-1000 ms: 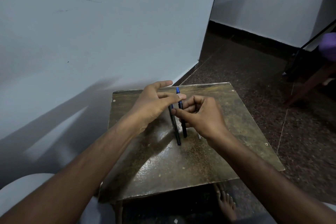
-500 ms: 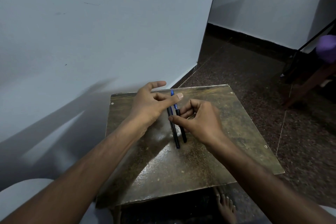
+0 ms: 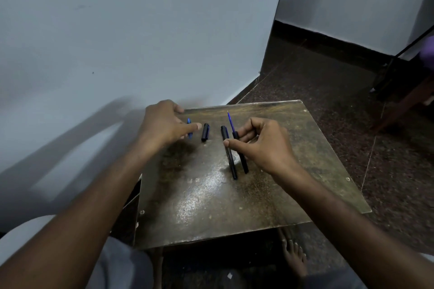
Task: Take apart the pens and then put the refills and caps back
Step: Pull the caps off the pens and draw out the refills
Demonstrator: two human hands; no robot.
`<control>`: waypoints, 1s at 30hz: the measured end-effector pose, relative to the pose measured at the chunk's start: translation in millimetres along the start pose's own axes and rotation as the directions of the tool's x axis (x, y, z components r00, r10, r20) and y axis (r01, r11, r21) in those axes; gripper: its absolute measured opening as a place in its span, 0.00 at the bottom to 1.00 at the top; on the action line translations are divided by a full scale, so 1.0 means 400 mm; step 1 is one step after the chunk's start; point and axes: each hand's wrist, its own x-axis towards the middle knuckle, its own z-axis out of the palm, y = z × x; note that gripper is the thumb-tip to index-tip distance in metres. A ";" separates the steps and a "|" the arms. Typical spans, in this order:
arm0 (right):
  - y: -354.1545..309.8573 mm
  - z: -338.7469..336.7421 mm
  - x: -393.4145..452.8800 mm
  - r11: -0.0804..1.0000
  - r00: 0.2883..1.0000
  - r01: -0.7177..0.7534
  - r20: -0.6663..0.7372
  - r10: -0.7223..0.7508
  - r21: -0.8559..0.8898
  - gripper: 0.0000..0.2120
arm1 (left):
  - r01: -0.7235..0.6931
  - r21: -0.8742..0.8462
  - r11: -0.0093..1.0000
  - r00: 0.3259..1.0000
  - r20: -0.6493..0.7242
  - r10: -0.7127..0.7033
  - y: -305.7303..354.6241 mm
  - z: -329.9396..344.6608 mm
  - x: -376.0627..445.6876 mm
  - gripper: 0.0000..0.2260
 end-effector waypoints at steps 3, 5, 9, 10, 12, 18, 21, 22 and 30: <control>0.001 -0.005 -0.010 1.000 1.000 -0.013 0.007 0.013 0.006 0.15 | -0.009 0.134 0.991 0.999 0.039 0.004 -0.014 0.044 0.000 0.34; 0.007 -0.008 -0.014 1.000 1.000 -0.016 0.006 0.016 0.013 0.15 | 0.004 0.128 0.992 0.998 0.057 -0.011 -0.023 0.065 0.004 0.34; 0.008 -0.013 -0.010 0.999 1.000 -0.021 -0.007 0.021 0.024 0.15 | -0.040 0.178 0.983 0.998 0.053 0.031 -0.030 0.085 0.026 0.22; 0.007 -0.014 -0.009 1.000 1.000 -0.021 -0.007 0.021 0.022 0.15 | -0.046 0.185 0.982 0.998 0.047 0.038 -0.029 0.086 0.030 0.22; 0.005 -0.014 -0.009 1.000 1.000 -0.020 -0.002 0.020 0.017 0.15 | -0.045 0.185 0.982 0.999 0.037 0.039 -0.031 0.086 0.032 0.22; 0.000 -0.012 -0.009 1.000 1.000 -0.015 0.014 0.015 0.013 0.15 | -0.032 0.143 0.989 0.997 0.075 0.022 -0.031 0.074 0.029 0.16; 0.000 -0.010 -0.012 1.000 1.000 -0.019 0.025 0.019 0.011 0.14 | -0.055 0.158 0.986 0.998 -0.022 0.059 -0.013 0.068 0.000 0.17; 0.001 -0.010 -0.014 1.000 0.999 -0.020 0.029 0.020 0.018 0.14 | -0.094 0.160 0.983 0.991 -0.082 0.108 0.000 0.067 -0.017 0.16; -0.003 -0.001 -0.017 0.999 0.999 -0.008 0.052 0.006 0.050 0.12 | -0.206 -0.373 0.905 0.963 0.087 0.256 0.083 0.099 -0.097 0.09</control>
